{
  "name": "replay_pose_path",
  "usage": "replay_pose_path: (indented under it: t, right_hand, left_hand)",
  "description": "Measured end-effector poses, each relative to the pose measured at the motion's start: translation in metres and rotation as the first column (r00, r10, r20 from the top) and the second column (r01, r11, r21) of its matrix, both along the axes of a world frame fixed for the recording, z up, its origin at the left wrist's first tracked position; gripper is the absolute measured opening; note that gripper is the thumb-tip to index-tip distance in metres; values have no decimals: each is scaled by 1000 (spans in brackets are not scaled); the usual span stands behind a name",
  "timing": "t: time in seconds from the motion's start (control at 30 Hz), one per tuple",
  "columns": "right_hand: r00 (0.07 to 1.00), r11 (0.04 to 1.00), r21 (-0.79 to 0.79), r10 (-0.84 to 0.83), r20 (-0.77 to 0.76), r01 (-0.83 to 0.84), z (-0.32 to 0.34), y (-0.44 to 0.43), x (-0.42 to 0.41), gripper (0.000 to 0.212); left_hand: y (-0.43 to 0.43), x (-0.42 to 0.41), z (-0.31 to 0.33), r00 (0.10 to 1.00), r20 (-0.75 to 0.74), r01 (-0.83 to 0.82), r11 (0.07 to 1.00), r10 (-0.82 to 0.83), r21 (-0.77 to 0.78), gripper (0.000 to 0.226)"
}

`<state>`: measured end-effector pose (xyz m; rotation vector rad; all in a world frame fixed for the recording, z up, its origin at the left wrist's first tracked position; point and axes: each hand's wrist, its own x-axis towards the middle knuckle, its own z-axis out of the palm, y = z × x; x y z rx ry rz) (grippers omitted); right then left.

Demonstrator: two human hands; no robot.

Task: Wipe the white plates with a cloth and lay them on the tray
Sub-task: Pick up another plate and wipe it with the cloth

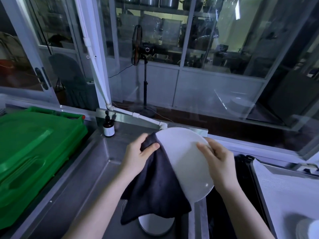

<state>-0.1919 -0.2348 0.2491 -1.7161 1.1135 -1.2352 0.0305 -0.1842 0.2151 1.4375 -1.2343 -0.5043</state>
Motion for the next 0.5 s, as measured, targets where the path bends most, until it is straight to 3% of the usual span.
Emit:
replay_pose_path:
  t: [0.07, 0.13, 0.27, 0.33, 0.43, 0.5]
  right_hand:
    - [999, 999, 4, -34, 7, 34, -3, -1, -3, 26]
    - [995, 998, -41, 33, -95, -37, -2, -2, -1, 23]
    - [887, 937, -171, 212, -411, -303, 3, 0, 14, 18]
    - [903, 944, -146, 227, -364, -296, 5, -2, 11, 14]
    - [988, 993, -61, 89, -125, -98, 2, -9, -2, 14]
    - [998, 1000, -20, -5, -66, 4, -1, -9, -6, 15]
  left_hand:
    - [-1, 1, -2, 999, -16, -30, 999, 31, 21, 19]
    - [-4, 2, 3, 997, 69, -32, 999, 30, 18, 22]
    - [-11, -7, 22, 915, 325, 221, 971, -240, 95, 25]
    - [-11, -7, 21, 920, 294, 238, 965, -260, 108, 21]
    - [-2, 0, 9, 992, 105, 62, 997, -67, 56, 13]
    - [3, 0, 2, 999, 38, -19, 999, 17, 51, 13]
